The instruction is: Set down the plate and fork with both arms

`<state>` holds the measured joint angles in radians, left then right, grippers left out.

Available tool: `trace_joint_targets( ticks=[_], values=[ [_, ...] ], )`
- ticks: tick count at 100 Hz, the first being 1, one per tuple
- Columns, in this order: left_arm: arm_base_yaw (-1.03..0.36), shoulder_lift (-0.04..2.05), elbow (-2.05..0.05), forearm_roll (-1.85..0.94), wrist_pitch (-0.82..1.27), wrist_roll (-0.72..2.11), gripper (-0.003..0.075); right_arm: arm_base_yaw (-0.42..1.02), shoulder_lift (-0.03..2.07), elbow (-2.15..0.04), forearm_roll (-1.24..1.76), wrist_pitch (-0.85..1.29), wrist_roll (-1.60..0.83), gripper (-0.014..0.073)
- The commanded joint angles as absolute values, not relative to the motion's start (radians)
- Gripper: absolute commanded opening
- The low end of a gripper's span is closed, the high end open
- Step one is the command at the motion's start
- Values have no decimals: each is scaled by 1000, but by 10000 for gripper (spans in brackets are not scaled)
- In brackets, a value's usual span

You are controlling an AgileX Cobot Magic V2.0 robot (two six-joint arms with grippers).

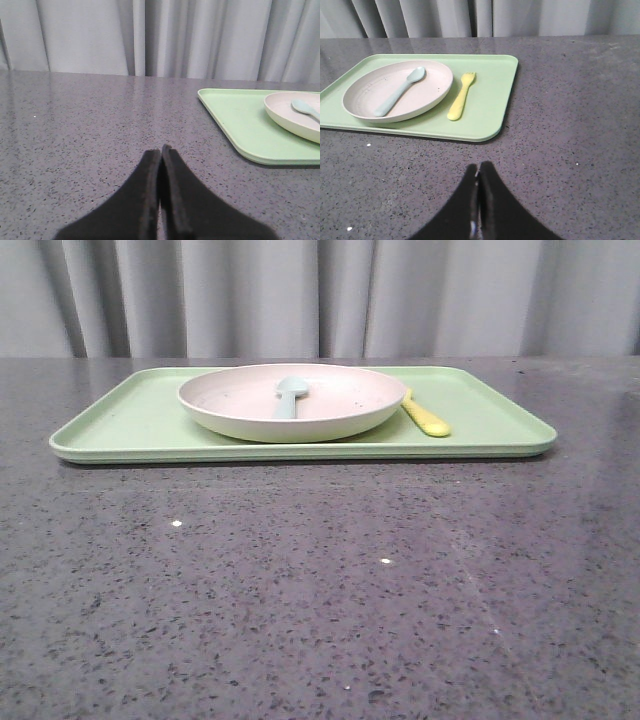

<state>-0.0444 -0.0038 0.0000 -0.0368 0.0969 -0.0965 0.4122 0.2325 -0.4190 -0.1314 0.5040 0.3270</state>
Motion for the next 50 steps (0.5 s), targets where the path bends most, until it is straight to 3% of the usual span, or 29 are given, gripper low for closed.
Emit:
trace_joint_targets(
  ticks=[1,50],
  values=[
    [-42,-35,13,-44,22,-94,-20,407,242,-443,-151,426,315,-68],
    [-42,-35,13,-44,22,-94,-20,364,242,-410,-151,375,315,-68]
  ],
)
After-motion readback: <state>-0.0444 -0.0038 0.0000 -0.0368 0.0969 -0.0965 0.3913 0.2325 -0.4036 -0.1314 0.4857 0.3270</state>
